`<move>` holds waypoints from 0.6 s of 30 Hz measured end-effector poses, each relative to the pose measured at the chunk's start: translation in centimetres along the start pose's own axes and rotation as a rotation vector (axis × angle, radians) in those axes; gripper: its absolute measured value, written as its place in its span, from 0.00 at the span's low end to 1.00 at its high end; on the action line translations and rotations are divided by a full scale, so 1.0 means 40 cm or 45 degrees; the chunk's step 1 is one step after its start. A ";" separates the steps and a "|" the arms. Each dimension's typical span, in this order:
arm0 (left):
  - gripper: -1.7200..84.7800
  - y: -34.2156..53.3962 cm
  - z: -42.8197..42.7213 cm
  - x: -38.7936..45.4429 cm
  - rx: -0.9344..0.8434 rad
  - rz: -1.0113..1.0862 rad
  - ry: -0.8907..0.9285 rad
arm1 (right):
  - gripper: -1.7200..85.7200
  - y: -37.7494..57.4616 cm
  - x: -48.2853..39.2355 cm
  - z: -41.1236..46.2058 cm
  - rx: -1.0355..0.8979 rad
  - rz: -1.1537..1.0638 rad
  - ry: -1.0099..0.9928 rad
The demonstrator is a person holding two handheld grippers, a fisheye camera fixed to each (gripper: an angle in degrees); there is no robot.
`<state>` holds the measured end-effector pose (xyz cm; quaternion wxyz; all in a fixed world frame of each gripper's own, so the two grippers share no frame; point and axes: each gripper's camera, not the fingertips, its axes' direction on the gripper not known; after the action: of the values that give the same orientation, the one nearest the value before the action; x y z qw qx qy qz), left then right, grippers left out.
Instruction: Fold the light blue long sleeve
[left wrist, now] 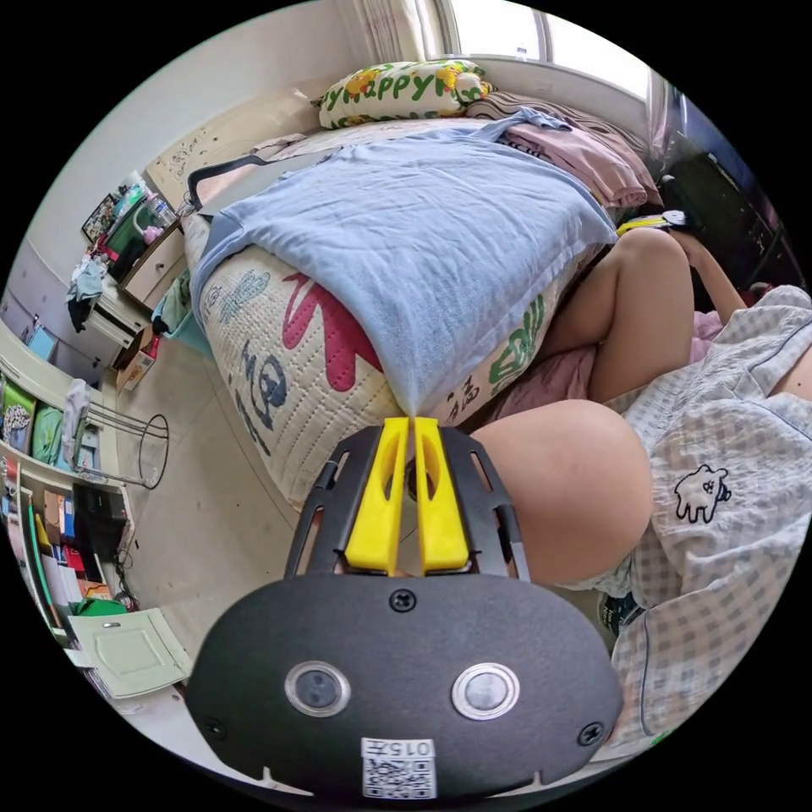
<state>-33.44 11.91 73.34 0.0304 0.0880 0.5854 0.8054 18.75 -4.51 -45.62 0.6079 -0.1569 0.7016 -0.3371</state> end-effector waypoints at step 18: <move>0.02 -0.219 -0.180 -0.219 0.462 -0.173 -0.206 | 0.08 -0.323 0.088 -0.301 0.522 -0.042 0.149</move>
<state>-26.59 6.58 61.95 0.1154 0.1167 0.7212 0.6730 3.99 -12.68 -39.29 0.5796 -0.0215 0.6498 -0.4912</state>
